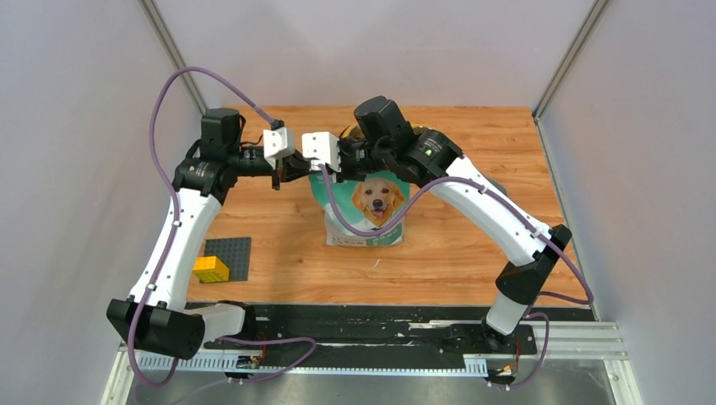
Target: Serve the pet food
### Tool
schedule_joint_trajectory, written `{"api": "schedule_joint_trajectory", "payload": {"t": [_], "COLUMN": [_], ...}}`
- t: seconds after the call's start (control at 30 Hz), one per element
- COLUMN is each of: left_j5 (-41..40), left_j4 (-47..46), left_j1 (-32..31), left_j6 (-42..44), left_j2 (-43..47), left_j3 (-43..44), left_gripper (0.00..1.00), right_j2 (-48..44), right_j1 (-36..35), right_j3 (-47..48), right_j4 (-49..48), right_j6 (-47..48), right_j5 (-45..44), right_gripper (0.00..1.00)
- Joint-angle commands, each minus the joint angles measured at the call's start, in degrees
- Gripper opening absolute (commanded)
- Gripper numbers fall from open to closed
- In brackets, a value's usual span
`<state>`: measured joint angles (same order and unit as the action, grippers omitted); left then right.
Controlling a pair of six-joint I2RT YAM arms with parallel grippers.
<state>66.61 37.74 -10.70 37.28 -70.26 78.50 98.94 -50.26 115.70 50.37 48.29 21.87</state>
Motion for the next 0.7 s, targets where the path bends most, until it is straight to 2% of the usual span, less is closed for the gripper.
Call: {"api": "schedule_joint_trajectory", "payload": {"t": [0.0,0.2,0.43,0.67], "left_j5": [0.22,-1.74,-4.83,-6.71], "left_j4": [6.06,8.19,6.56,6.19], "left_j1": [0.15,0.15,0.23,0.28], "left_j6": [4.71,6.8,5.89,5.96], "left_j2": [-0.35,-0.79,-0.78,0.15], "left_j3": [2.57,4.26,4.73,4.8], "left_gripper": [0.0,0.0,0.0,0.0], "right_j2": [-0.16,-2.53,-7.16,-10.66], "right_j1": [-0.5,-0.45,-0.28,1.54], "right_j3": [2.25,1.02,-2.66,-4.12], "right_j4": [2.3,4.38,5.32,8.12], "right_j6": [1.52,3.72,6.48,5.63], "right_j5": [-4.26,-10.21,-17.9,-25.94], "right_gripper": [0.0,0.0,0.0,0.0]}}
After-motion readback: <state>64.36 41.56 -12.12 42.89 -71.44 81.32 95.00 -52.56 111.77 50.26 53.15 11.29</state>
